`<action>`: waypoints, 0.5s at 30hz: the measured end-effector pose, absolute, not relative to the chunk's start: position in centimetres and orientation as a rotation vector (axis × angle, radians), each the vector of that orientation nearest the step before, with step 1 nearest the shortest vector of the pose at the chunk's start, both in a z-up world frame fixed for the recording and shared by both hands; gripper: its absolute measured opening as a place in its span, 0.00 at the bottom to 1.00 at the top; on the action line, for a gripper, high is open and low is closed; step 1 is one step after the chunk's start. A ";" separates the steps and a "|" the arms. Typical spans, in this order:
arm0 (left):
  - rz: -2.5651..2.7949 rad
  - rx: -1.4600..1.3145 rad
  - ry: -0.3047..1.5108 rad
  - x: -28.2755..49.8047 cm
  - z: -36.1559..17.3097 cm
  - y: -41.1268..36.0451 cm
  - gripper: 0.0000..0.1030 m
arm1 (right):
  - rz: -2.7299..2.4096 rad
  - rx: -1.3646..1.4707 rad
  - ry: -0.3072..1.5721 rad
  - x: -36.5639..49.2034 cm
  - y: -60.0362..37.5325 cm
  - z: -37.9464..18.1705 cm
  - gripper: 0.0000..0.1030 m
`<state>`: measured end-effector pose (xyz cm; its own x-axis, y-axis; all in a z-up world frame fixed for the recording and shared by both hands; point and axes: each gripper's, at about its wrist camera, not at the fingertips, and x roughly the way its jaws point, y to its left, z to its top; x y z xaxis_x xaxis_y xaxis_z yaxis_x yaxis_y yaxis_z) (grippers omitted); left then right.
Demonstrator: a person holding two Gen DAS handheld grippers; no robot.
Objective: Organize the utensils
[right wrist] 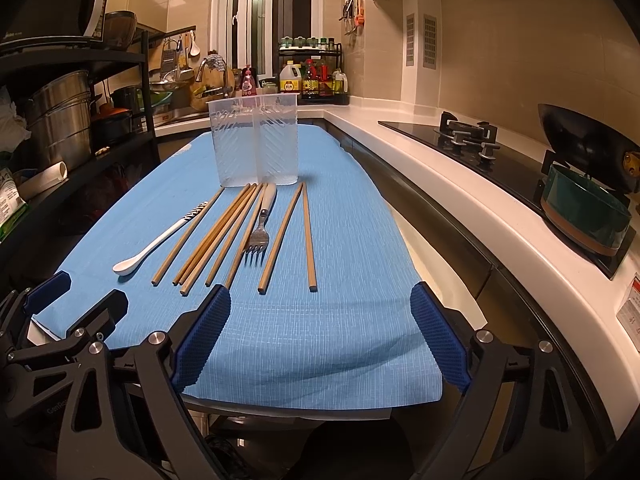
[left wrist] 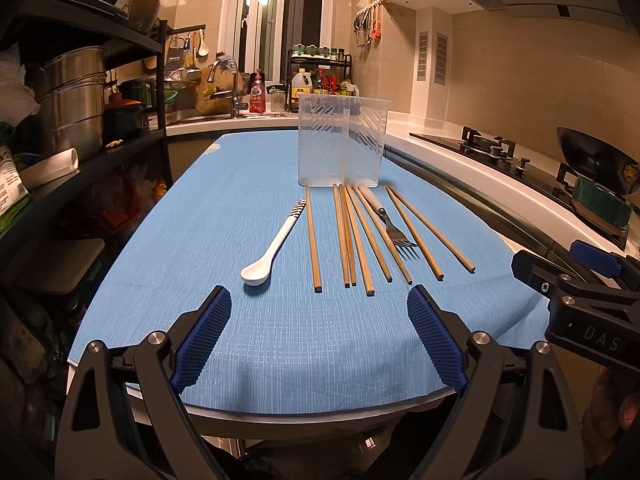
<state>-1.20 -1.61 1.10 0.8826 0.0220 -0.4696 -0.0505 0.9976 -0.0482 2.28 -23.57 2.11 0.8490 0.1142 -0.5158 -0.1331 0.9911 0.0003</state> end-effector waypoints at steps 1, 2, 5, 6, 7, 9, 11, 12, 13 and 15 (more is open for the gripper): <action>0.037 -0.060 0.488 -1.2 1.1 -1.6 0.84 | 0.131 -0.036 0.542 2.3 -23.6 2.1 0.87; 0.037 -0.060 0.488 -1.2 1.1 -1.6 0.84 | 0.131 -0.036 0.542 2.3 -23.6 2.1 0.87; 0.038 -0.060 0.487 -1.2 1.1 -1.7 0.84 | 0.130 -0.036 0.542 2.3 -23.5 2.1 0.87; 0.038 -0.060 0.487 -1.2 1.1 -1.6 0.84 | 0.130 -0.036 0.541 2.3 -23.5 2.1 0.87; 0.039 -0.060 0.488 -1.2 1.1 -1.7 0.84 | 0.129 -0.037 0.540 2.3 -23.5 2.1 0.87; 0.038 -0.061 0.488 -1.2 1.1 -1.6 0.84 | 0.130 -0.037 0.540 2.3 -23.5 2.1 0.87; 0.037 -0.059 0.488 -1.2 1.1 -1.6 0.84 | 0.130 -0.036 0.541 2.3 -23.5 2.1 0.87; 0.037 -0.059 0.488 -1.2 1.1 -1.6 0.84 | 0.129 -0.037 0.540 2.3 -23.5 2.1 0.87; 0.038 -0.060 0.487 -1.2 1.1 -1.7 0.84 | 0.127 -0.037 0.540 2.3 -23.6 2.1 0.87; 0.037 -0.061 0.488 -1.2 1.1 -1.7 0.84 | 0.122 -0.035 0.537 2.4 -23.7 2.2 0.87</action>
